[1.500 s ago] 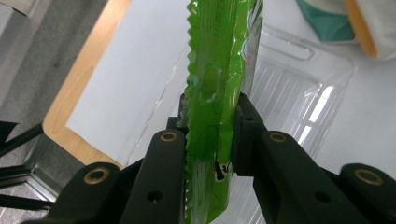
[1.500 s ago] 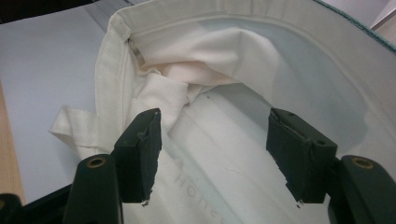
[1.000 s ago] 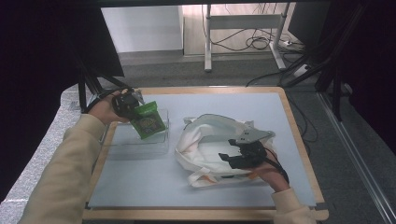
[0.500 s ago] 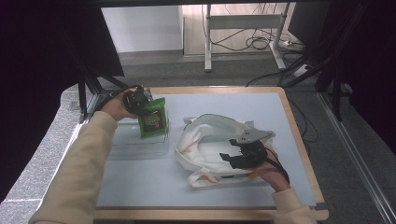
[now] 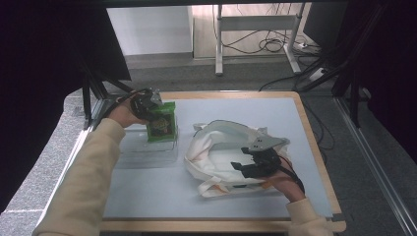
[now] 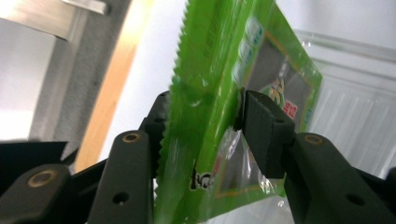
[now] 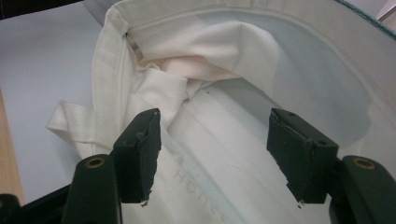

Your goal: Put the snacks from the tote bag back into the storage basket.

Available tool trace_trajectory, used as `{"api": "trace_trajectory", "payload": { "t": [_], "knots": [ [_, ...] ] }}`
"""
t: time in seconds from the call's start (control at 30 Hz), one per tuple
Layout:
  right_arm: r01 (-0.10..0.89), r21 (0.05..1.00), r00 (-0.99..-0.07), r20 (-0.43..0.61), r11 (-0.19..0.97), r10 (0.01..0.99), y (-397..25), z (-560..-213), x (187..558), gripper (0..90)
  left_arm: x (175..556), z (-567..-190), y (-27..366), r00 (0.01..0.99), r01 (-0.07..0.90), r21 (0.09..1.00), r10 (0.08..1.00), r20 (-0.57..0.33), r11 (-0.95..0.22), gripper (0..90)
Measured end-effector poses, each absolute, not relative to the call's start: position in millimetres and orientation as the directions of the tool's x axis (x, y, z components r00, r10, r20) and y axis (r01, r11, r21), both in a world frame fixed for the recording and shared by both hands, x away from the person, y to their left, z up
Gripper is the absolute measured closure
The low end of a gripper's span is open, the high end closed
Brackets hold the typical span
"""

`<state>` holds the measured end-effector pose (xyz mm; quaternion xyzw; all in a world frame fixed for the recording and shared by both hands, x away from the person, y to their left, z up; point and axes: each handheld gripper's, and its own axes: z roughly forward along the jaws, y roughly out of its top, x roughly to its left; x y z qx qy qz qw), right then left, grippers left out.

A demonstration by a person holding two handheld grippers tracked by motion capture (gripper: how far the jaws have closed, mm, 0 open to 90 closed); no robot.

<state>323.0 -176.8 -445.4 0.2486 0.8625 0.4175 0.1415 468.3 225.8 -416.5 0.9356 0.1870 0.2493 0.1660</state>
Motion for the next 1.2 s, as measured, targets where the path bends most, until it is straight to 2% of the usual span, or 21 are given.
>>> {"api": "trace_trajectory", "payload": {
  "t": [0.13,0.3,0.33,0.67,1.2],
  "knots": [
    [0.312,0.792,-0.836,-0.035,0.526,0.548,-177.6,-444.9,323.1,35.3,465.3,-407.3,227.0,0.795,0.25,0.424,0.435,0.424,-0.871,53.0],
    [0.316,0.793,-0.829,-0.036,0.521,0.558,-178.3,-445.0,323.9,35.3,461.3,-394.7,231.1,0.764,0.254,0.495,0.486,0.424,-0.831,50.9],
    [0.316,0.793,-0.829,-0.036,0.521,0.558,-178.5,-444.9,324.0,35.2,459.3,-388.5,234.0,0.762,0.258,0.526,0.505,0.405,-0.811,50.9],
    [0.314,0.791,-0.832,-0.038,0.526,0.554,-176.9,-445.0,323.4,35.2,448.3,-379.9,240.9,0.795,0.296,0.581,0.533,0.29,-0.758,48.4],
    [0.316,0.797,-0.839,-0.019,0.514,0.544,-175.7,-446.0,326.9,35.2,420.3,-386.9,237.5,0.818,0.332,0.634,0.548,0.176,-0.698,47.2]
  ]
}}
